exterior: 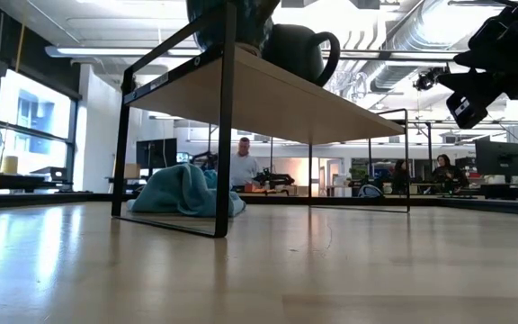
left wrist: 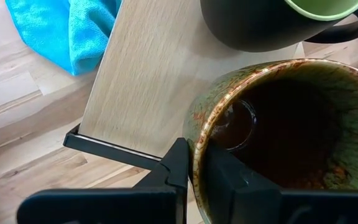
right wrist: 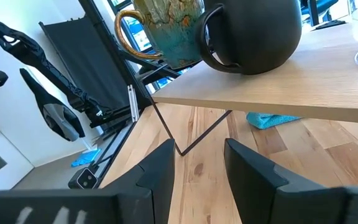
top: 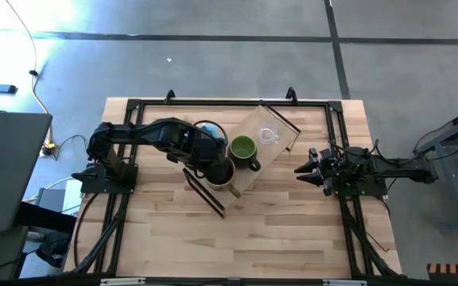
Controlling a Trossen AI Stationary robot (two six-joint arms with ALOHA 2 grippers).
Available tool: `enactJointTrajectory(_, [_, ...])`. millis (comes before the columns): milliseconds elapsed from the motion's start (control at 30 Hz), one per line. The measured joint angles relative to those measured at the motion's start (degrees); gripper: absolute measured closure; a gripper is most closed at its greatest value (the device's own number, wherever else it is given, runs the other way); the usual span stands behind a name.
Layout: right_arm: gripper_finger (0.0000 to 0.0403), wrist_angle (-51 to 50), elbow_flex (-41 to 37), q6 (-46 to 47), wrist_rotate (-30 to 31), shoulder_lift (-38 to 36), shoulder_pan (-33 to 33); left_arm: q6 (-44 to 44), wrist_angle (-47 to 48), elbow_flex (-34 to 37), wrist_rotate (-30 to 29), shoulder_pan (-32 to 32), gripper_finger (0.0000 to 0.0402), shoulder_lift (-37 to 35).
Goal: Stack small to large cups/mugs on shelf
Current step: Put the green mug on the shelf
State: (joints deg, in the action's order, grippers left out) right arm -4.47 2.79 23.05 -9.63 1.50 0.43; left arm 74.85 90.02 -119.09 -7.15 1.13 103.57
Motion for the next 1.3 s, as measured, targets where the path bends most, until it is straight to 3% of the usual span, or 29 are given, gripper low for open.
enactJointTrajectory(1300, [0.0272,0.0,0.0,0.5,-0.4,0.0,0.0,-2.5,-0.1,0.4,-0.3,0.0,0.0387,1.4])
